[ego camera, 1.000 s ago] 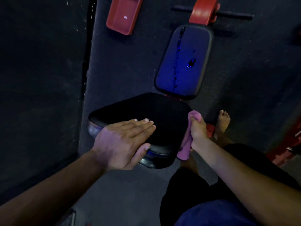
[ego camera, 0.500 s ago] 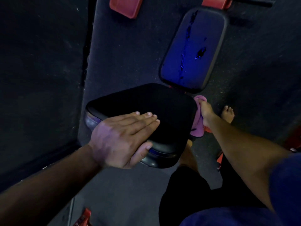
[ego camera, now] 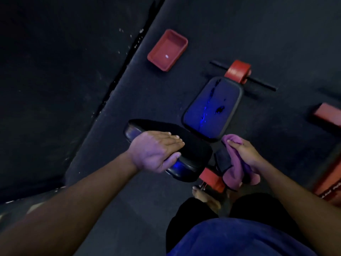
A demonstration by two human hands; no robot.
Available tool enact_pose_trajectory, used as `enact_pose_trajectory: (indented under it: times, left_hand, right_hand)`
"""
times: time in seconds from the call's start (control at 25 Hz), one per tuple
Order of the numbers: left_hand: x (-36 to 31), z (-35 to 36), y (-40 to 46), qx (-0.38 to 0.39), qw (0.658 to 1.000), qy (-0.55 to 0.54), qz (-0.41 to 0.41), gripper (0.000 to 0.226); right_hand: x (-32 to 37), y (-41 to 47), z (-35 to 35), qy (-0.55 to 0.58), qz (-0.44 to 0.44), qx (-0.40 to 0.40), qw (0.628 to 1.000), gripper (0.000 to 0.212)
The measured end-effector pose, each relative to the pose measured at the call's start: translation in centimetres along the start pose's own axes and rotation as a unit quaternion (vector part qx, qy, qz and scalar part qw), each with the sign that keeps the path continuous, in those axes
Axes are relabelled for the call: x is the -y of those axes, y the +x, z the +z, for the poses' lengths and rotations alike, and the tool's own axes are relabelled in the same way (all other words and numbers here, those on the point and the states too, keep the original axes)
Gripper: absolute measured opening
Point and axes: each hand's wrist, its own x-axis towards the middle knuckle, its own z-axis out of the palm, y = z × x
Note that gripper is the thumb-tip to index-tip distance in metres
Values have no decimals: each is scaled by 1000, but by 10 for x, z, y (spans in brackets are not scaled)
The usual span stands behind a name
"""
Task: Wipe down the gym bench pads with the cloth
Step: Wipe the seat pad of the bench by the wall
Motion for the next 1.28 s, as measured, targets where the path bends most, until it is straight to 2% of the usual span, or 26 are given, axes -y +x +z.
enact_pose_trajectory:
  times: [0.12, 0.2, 0.32, 0.4, 0.48, 0.6, 0.68, 0.76, 0.92, 1.0, 1.12, 1.2, 1.28]
  left_hand:
    - [-6, 8, -9, -104, 990, 9, -93, 45]
    - [-19, 18, -14, -182, 960, 4, -212, 47]
    - [-50, 30, -18, -237, 870, -64, -428, 62]
    - [-65, 35, -18, -241, 813, -133, -513, 71]
    - [-73, 38, -18, -257, 793, -163, -527, 70]
    - [-71, 40, -15, -293, 786, -187, -512, 65]
    - [-68, 43, -14, -316, 777, -198, -507, 67]
    - [-66, 45, -10, -331, 760, -208, -519, 66]
    - [-72, 39, -5, -324, 740, -214, -550, 62]
    - [-75, 34, -6, -304, 739, -215, -562, 62]
    - [-74, 30, -2, -292, 732, -215, -577, 62]
    - [-74, 28, 8, -296, 701, -236, -605, 64]
    - [-76, 29, 15, -306, 673, -247, -626, 66]
  right_hand:
    - [42, -39, -1, -1, -95, 41, 995, 26]
    - [61, -69, 6, -9, -180, 83, 980, 21]
    - [77, -112, 24, -84, -295, 135, 942, 17]
    - [75, -126, 38, -178, -364, 163, 899, 20]
    - [76, -130, 49, -239, -412, 145, 867, 25]
    - [98, -114, 69, -251, -466, 118, 840, 26]
    - [127, -91, 99, -293, -497, 114, 809, 32]
    - [160, -48, 141, -293, -474, 155, 816, 37]
    - [191, 47, 204, -266, -388, 259, 844, 29]
    - [164, 63, 186, -290, -345, 275, 849, 38]
    - [117, 15, 98, -303, -316, 298, 848, 58]
    - [105, -32, 55, -258, -350, 316, 843, 45]
    - [121, -49, 66, -235, -421, 293, 826, 33]
